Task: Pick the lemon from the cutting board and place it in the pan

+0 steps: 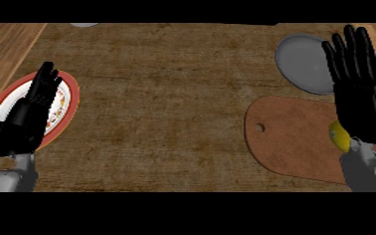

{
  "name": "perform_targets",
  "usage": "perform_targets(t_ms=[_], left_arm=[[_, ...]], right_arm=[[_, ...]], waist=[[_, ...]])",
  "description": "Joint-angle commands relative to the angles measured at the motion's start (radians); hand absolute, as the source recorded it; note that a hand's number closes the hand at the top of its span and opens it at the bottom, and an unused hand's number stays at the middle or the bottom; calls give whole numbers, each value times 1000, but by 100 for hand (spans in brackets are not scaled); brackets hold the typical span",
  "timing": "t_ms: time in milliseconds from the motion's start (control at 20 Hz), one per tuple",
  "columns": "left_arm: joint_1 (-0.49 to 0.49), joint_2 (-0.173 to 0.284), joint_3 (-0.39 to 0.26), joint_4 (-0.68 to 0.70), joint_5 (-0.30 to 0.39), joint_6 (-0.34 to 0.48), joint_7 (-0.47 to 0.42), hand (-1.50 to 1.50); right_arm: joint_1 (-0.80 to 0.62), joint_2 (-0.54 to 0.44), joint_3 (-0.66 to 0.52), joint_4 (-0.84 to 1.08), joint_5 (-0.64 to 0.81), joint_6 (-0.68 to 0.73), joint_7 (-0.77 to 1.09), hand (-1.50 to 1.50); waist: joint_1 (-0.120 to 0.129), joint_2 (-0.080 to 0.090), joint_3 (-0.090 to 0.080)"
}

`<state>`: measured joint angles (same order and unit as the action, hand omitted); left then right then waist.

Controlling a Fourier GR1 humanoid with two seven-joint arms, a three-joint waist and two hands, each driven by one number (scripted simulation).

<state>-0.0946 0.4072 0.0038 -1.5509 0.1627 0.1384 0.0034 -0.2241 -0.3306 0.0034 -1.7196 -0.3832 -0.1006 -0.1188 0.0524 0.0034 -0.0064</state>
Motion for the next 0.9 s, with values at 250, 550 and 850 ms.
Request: perform_targets(t_ms=[250, 550, 850], left_arm=[[-78, -42, -7, -12, -9, 37, 32, 0], [-69, -80, -20, 37, -8, 54, 60, 0], [-77, -97, -42, 37, -15, 40, 75, 0]], right_arm=[[114, -267, 46, 299, -123, 608, -33, 150], [226, -395, -200, 465, 165, 444, -480, -150], [199, -637, -304, 663, 239, 582, -662, -150]], waist=[[-42, 25, 15], [-88, 4, 12], [-50, 1, 8]])
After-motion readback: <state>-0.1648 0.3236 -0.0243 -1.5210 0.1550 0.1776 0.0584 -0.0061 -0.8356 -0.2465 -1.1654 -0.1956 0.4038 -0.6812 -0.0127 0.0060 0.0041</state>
